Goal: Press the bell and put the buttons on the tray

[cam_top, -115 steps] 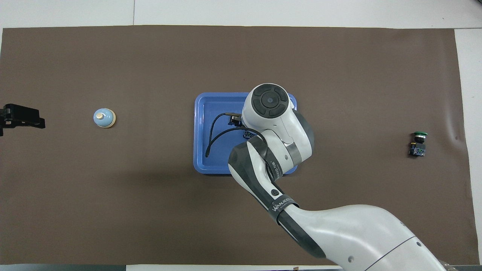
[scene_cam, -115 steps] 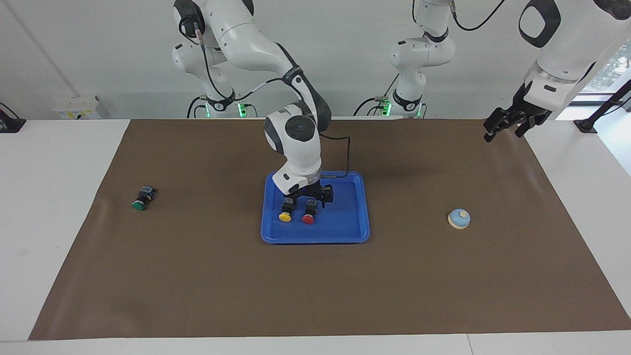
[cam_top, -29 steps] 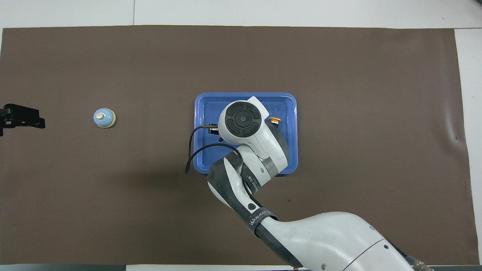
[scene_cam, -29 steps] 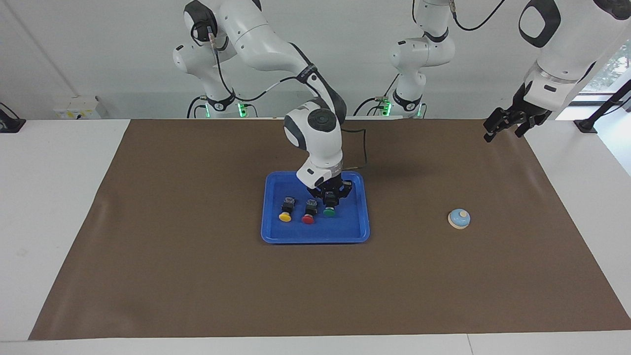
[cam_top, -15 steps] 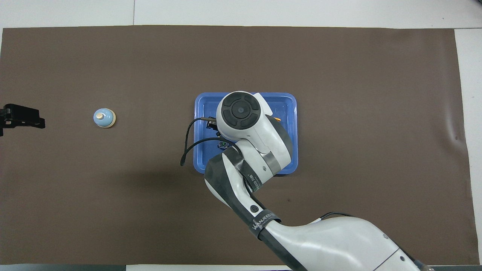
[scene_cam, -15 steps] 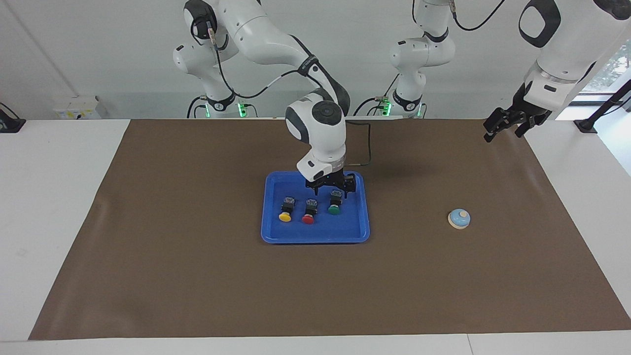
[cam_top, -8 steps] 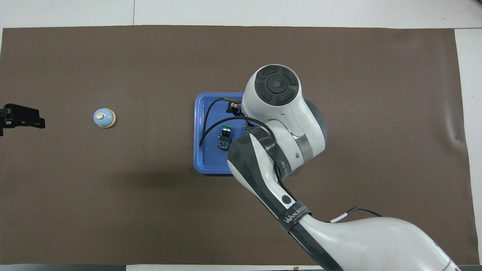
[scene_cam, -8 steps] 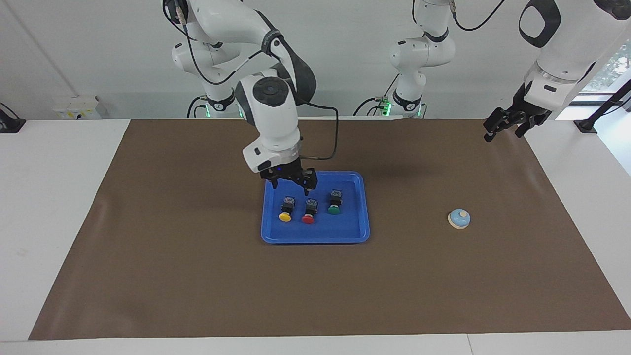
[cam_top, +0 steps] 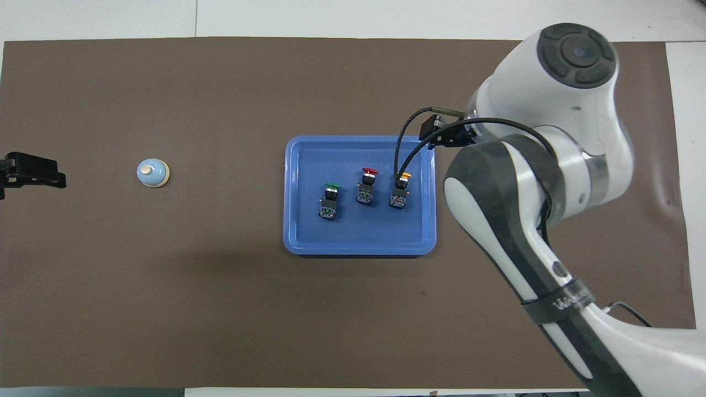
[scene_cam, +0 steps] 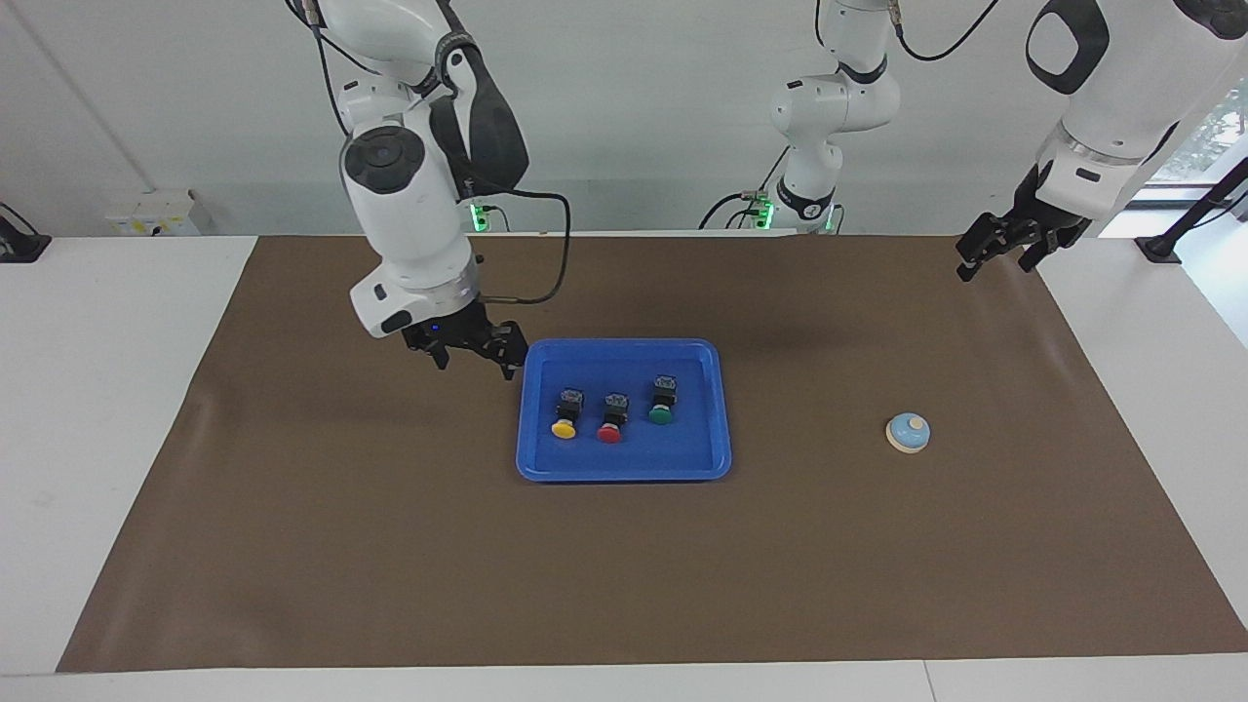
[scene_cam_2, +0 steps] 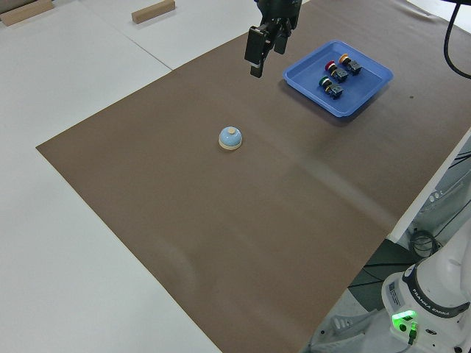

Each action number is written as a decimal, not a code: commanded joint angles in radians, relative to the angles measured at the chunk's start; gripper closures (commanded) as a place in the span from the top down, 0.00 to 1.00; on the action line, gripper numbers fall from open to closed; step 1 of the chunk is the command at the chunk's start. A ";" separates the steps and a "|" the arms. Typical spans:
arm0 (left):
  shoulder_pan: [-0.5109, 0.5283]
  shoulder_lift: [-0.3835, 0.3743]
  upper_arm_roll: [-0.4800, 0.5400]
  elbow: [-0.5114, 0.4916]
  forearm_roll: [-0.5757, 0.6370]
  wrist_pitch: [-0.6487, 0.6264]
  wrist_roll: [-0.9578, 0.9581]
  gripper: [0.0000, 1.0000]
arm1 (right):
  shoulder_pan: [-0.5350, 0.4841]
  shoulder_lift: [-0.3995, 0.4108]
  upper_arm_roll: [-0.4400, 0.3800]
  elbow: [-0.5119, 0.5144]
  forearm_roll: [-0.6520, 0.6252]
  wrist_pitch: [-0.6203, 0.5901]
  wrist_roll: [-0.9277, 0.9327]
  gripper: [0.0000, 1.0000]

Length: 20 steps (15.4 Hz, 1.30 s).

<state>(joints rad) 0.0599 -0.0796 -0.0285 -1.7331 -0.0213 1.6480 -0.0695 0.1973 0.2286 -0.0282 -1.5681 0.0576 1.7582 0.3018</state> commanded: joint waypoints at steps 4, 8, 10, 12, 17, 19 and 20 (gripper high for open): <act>-0.003 0.008 0.001 0.021 0.011 -0.020 0.002 1.00 | -0.111 -0.083 0.013 -0.015 0.002 -0.121 -0.249 1.00; -0.003 0.008 0.001 0.021 0.011 -0.020 0.002 1.00 | -0.176 -0.170 0.011 -0.015 -0.008 -0.207 -0.329 1.00; -0.003 0.008 0.001 0.021 0.011 -0.020 0.002 1.00 | -0.196 -0.224 0.011 -0.015 -0.012 -0.267 -0.349 1.00; -0.003 0.008 0.001 0.021 0.011 -0.020 0.002 1.00 | -0.211 -0.262 0.013 -0.012 -0.050 -0.316 -0.354 1.00; -0.003 0.008 0.001 0.021 0.011 -0.020 0.002 1.00 | -0.222 -0.287 0.016 -0.016 -0.084 -0.307 -0.383 1.00; -0.003 0.008 0.001 0.021 0.011 -0.020 0.004 1.00 | -0.223 -0.287 0.017 -0.038 -0.084 -0.272 -0.380 1.00; -0.003 0.008 0.001 0.021 0.011 -0.020 0.002 1.00 | -0.223 -0.287 0.017 -0.047 -0.084 -0.269 -0.380 1.00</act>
<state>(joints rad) 0.0599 -0.0796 -0.0285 -1.7331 -0.0213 1.6480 -0.0695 -0.0031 -0.0540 -0.0275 -1.5796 -0.0177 1.4583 -0.0532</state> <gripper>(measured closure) 0.000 0.000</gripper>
